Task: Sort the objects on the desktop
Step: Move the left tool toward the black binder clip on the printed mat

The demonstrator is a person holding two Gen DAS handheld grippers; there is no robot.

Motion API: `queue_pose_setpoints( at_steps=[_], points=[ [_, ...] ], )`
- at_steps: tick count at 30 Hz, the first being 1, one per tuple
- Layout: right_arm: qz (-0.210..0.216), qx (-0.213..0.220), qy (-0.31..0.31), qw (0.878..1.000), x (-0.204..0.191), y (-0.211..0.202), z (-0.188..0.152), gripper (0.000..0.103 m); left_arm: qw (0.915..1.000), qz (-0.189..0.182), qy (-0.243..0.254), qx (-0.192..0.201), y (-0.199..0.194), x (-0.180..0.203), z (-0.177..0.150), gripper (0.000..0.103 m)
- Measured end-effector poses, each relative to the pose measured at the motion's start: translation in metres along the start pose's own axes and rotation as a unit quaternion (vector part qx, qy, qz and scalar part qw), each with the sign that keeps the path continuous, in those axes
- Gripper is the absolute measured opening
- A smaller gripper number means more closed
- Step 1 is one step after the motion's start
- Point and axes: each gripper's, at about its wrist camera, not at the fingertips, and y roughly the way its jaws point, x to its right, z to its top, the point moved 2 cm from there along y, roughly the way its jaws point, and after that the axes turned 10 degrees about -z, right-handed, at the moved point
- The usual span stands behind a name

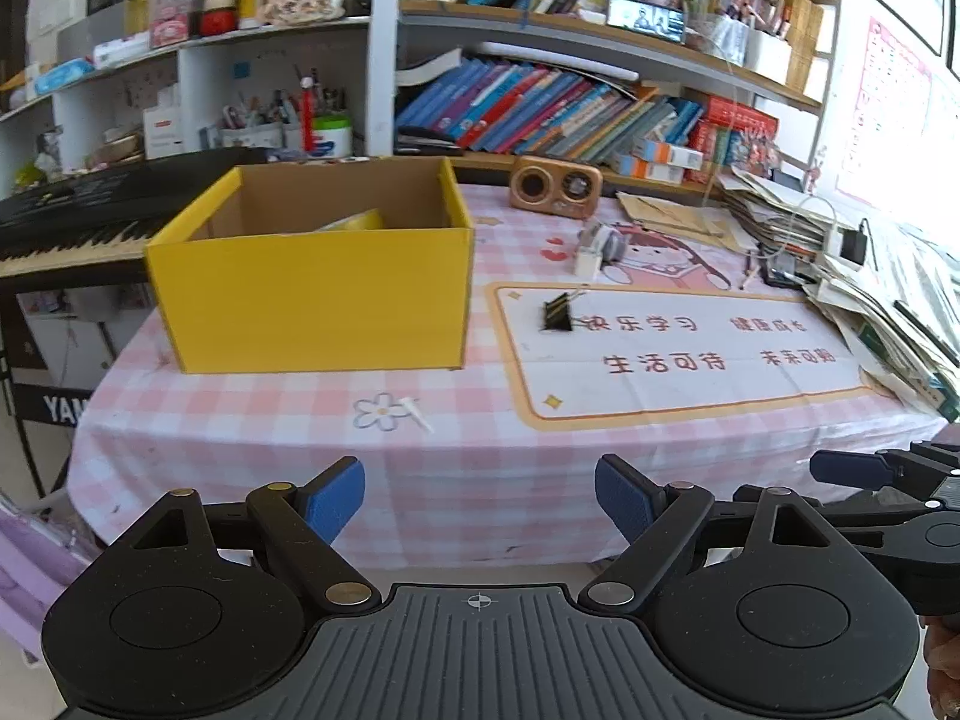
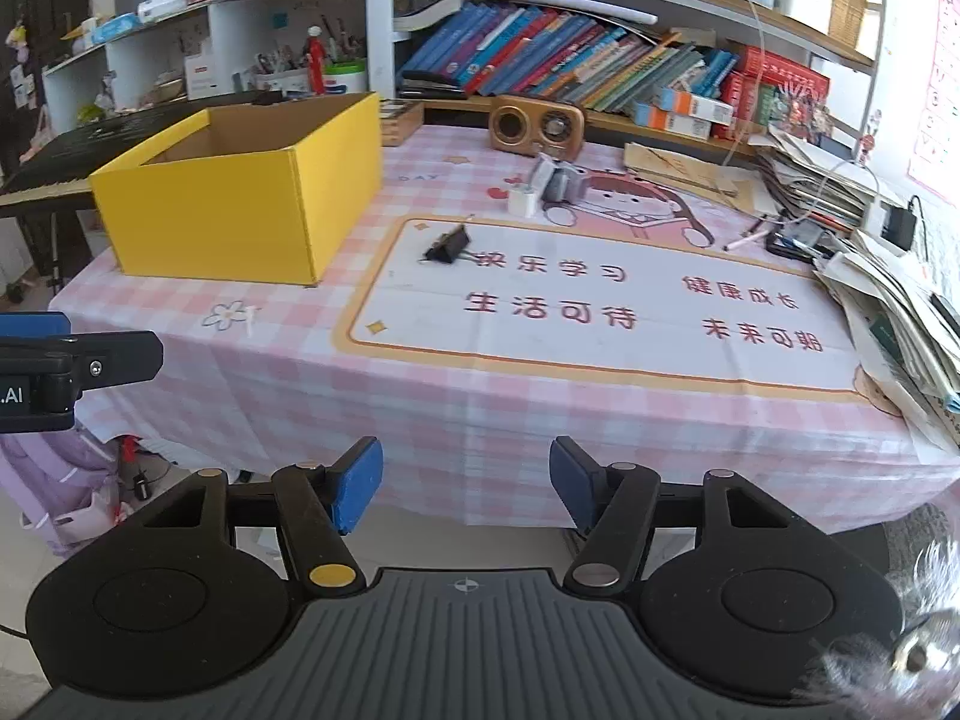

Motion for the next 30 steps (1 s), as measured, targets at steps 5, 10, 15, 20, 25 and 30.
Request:
queue_pose_setpoints(
  at_steps=[5, 10, 15, 20, 25, 30],
  points=[
    [-0.011, -0.005, 0.01, 1.0, 0.014, 0.005, 0.001, 0.06, 0.9999, -0.012, 0.007, -0.005, 0.012, 0.011, 0.006, 0.087],
    [-0.017, -0.009, 0.013, 1.0, 0.026, 0.012, 0.006, 0.063, 0.9997, -0.02, 0.011, -0.009, 0.024, 0.021, 0.013, 0.087],
    [-0.021, -0.015, 0.013, 1.0, 0.039, 0.023, 0.012, 0.066, 0.9995, -0.027, 0.01, -0.015, 0.039, 0.031, 0.019, 0.087],
    [-0.02, -0.018, 0.004, 1.0, 0.052, 0.037, 0.022, 0.067, 0.9995, -0.028, 0.002, -0.014, 0.056, 0.04, 0.029, 0.087],
    [-0.016, -0.02, -0.007, 1.0, 0.064, 0.053, 0.034, 0.068, 0.9996, -0.025, -0.007, -0.013, 0.074, 0.048, 0.038, 0.087],
    [-0.011, -0.023, -0.016, 1.0, 0.078, 0.073, 0.047, 0.068, 0.9995, -0.021, -0.015, -0.015, 0.095, 0.056, 0.048, 0.087]
  ],
)
